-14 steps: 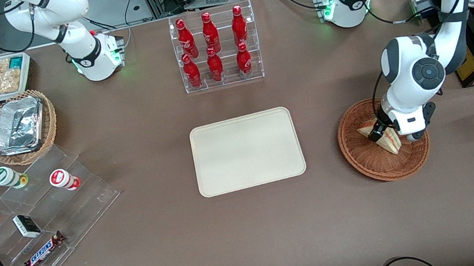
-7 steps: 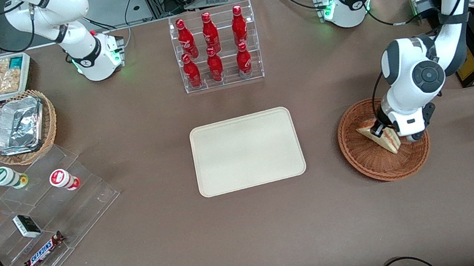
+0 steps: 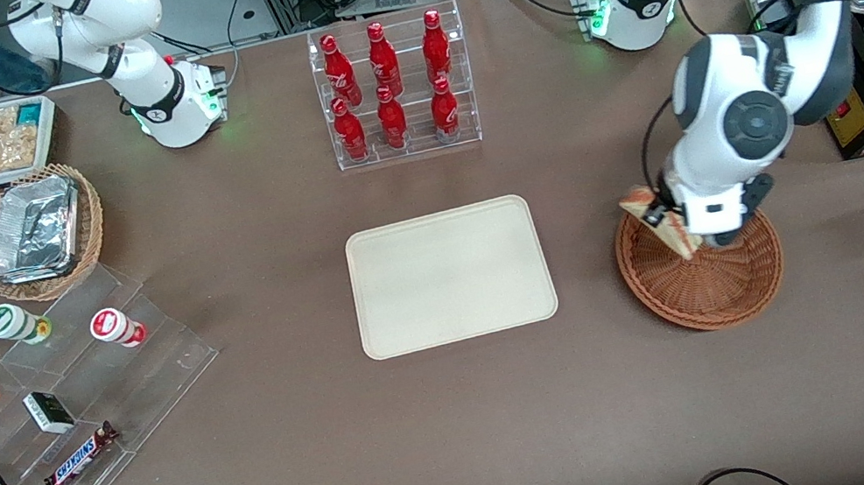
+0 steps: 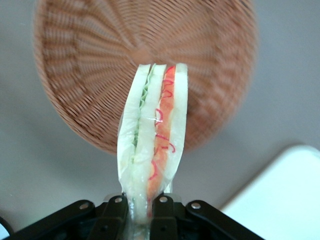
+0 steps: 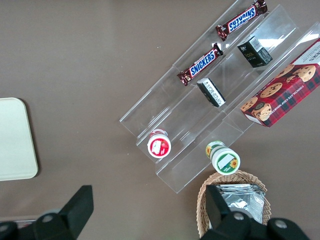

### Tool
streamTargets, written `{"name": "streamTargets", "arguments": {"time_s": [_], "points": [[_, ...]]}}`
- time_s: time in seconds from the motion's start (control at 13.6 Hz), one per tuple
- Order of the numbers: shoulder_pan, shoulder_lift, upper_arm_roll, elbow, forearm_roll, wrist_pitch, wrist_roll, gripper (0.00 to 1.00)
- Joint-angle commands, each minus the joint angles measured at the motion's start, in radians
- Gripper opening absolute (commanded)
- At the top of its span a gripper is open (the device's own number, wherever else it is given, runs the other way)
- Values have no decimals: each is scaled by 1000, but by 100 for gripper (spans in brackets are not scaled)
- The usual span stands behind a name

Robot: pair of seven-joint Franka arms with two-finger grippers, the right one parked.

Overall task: Place sandwich from basket to tray
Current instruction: 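Carry the sandwich with the left gripper over the beige tray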

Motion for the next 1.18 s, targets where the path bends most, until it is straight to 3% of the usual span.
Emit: {"name": "streamTargets", "arguments": {"time_s": [0.0, 0.29, 0.44, 0.59, 0.74, 1.1], "points": [[-8, 21, -99, 48, -4, -26, 42, 0], [-46, 131, -242, 132, 10, 25, 68, 0], [-122, 228, -242, 219, 42, 49, 70, 0], [-178, 327, -245, 318, 121, 62, 70, 0], [-247, 427, -242, 445, 140, 57, 35, 0], [-317, 571, -235, 605, 229, 39, -166, 0]]}}
